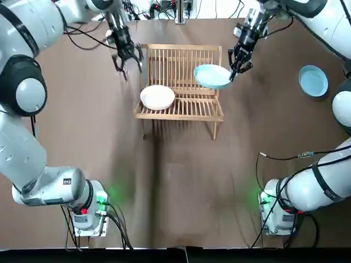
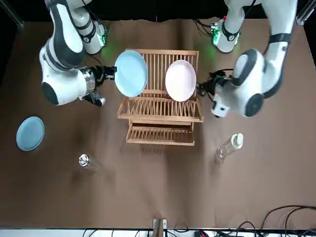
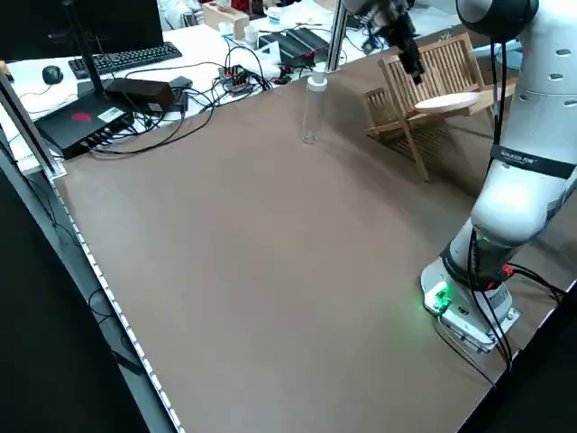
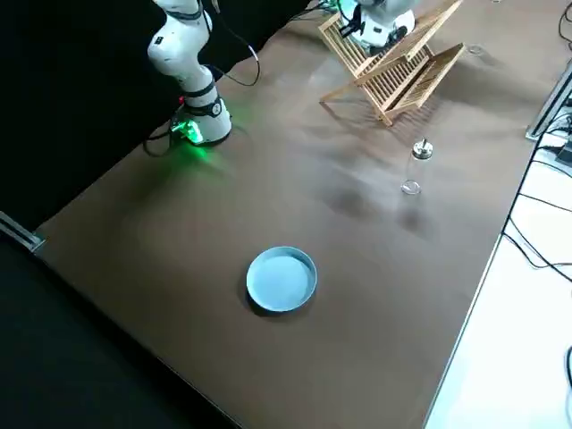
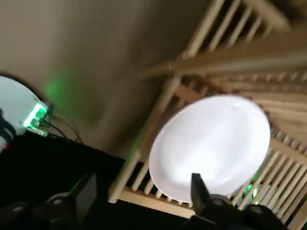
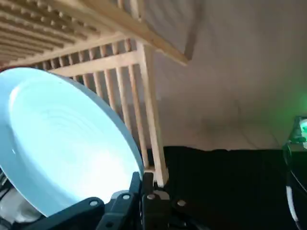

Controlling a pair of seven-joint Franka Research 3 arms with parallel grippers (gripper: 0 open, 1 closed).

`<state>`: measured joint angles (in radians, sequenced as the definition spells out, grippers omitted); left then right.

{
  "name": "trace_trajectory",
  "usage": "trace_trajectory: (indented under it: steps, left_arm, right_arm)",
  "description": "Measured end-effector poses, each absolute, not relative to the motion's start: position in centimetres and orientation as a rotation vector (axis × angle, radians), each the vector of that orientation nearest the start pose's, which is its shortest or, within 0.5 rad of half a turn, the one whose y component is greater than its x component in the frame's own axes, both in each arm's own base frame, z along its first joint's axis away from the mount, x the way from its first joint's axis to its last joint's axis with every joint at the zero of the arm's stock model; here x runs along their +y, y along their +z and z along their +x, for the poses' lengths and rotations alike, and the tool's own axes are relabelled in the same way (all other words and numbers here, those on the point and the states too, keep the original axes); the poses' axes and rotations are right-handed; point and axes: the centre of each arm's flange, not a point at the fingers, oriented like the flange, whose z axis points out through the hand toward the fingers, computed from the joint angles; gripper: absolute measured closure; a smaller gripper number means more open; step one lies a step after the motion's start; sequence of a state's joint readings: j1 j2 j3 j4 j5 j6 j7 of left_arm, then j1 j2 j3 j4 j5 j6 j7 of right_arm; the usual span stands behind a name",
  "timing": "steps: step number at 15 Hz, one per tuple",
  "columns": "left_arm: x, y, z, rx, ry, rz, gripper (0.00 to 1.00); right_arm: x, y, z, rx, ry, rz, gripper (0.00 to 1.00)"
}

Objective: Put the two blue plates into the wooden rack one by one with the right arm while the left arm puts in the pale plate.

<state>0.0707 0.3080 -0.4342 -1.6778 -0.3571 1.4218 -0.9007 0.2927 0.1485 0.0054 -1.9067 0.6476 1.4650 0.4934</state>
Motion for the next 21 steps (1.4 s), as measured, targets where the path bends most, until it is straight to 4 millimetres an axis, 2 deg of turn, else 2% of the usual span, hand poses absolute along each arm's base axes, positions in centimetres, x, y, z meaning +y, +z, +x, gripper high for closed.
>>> trace_trajectory:
  steps: [1,4,6,9,12,15,20,21]
  left_arm:
    - [-20.7,42.9,54.3,-0.867,1.078,-2.902,0.01]
    - [-15.7,45.8,56.8,-0.822,0.897,-2.971,0.0]
    - [-13.2,47.5,57.4,-0.677,0.799,-3.04,0.0]
    - [-10.5,49.7,57.4,-0.373,0.656,-3.095,0.0]
    - [-9.2,51.6,57.4,-0.114,0.548,-3.096,0.0]
    - [-8.3,54.1,58.4,0.156,0.399,-3.108,0.0]
    - [-6.6,56.3,59.7,0.194,0.236,-3.138,0.0]
    - [-6.4,58.1,59.3,0.185,0.182,-3.129,0.0]
  right_arm:
    - [22.4,39.9,48.4,0.437,1.049,-2.535,0.98]
    - [22.5,37.3,47.0,0.466,1.091,-2.538,0.98]
    - [22.9,36.3,46.3,0.469,1.109,-2.542,0.98]
    - [24.2,36.1,45.6,0.451,1.117,-2.539,0.98]
    - [25.9,36.2,44.8,0.427,1.125,-2.555,0.98]
    - [26.7,36.2,44.4,0.413,1.122,-2.564,0.98]
    - [27.8,36.2,44.2,0.401,1.096,-2.579,0.96]
    - [27.9,36.2,44.1,0.4,1.095,-2.581,0.95]
